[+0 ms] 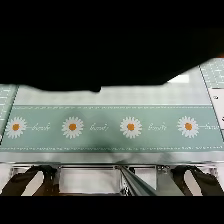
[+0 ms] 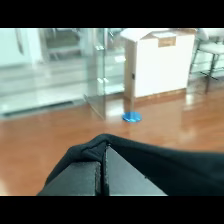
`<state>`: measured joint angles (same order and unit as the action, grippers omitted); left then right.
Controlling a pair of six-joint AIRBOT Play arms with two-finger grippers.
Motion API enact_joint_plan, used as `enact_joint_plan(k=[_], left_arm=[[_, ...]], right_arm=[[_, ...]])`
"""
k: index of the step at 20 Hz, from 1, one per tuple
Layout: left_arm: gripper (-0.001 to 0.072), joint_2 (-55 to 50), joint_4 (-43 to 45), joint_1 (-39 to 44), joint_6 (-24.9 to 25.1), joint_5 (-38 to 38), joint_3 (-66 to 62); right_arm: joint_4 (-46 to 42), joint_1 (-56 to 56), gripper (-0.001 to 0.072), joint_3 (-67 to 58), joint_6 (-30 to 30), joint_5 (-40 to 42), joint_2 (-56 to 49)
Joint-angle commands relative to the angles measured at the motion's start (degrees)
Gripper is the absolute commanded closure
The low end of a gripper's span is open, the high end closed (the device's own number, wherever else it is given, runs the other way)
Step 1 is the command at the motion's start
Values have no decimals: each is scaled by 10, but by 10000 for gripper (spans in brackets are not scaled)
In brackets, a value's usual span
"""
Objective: Fold the shirts.
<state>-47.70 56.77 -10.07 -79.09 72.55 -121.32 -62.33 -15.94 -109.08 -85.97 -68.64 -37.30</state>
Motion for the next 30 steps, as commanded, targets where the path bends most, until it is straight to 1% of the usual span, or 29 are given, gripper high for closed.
enact_joint_plan(k=[1, 4, 6, 8, 9, 11, 12, 14, 15, 16, 18, 20, 21, 22, 24, 28, 29, 30], left_arm=[[689, 48, 35, -2, -7, 62, -22], [689, 77, 35, -2, -7, 71, 38], [689, 84, 32, -2, -7, 75, 114], [689, 80, 31, -2, -7, 65, 208], [689, 74, 23, -2, -6, 47, 261], [689, 48, -7, 2, 18, -6, 355], [689, 29, -13, 9, 21, -34, 390], [689, -23, -12, 31, 28, -89, 437], [689, -58, -10, 43, 41, -111, 444], [689, -93, -6, 52, 41, -134, 443], [688, -163, -7, 58, 38, -186, 436], [688, -220, -7, 58, 33, -221, 426], [688, -243, -7, 58, 27, -235, 421], [688, -259, -7, 58, 27, -246, 420], [688, -288, -13, 58, 27, -249, 421], [686, -329, -13, 58, -1, -239, 421], [670, -337, -13, 58, -3, -239, 421], [484, -343, -13, 58, -3, -240, 421]], right_arm=[[-50, 0, 686, -5, -13, -48, 61], [-76, 0, 686, -2, -21, -105, 65], [-76, 0, 686, 28, -23, -119, 65], [-64, 0, 686, 94, -28, -116, 64], [-56, 0, 686, 144, -27, -102, 64], [-34, 1, 686, 261, -27, -38, 55], [-14, 1, 686, 311, -20, -10, 40], [35, 1, 686, 393, 6, 48, -17], [60, 1, 686, 418, 22, 77, -60], [86, 1, 686, 428, 40, 101, -107], [169, 1, 686, 426, 89, 144, -214], [268, 1, 686, 410, 140, 175, -323], [307, 4, 686, 391, 155, 175, -373], [322, 10, 686, 364, 159, 175, -421], [323, 41, 686, 292, 145, 175, -514], [321, 80, 686, 162, 60, 167, -656], [320, 85, 685, 141, 39, 159, -678], [322, 86, 658, 125, 24, 150, -695]])
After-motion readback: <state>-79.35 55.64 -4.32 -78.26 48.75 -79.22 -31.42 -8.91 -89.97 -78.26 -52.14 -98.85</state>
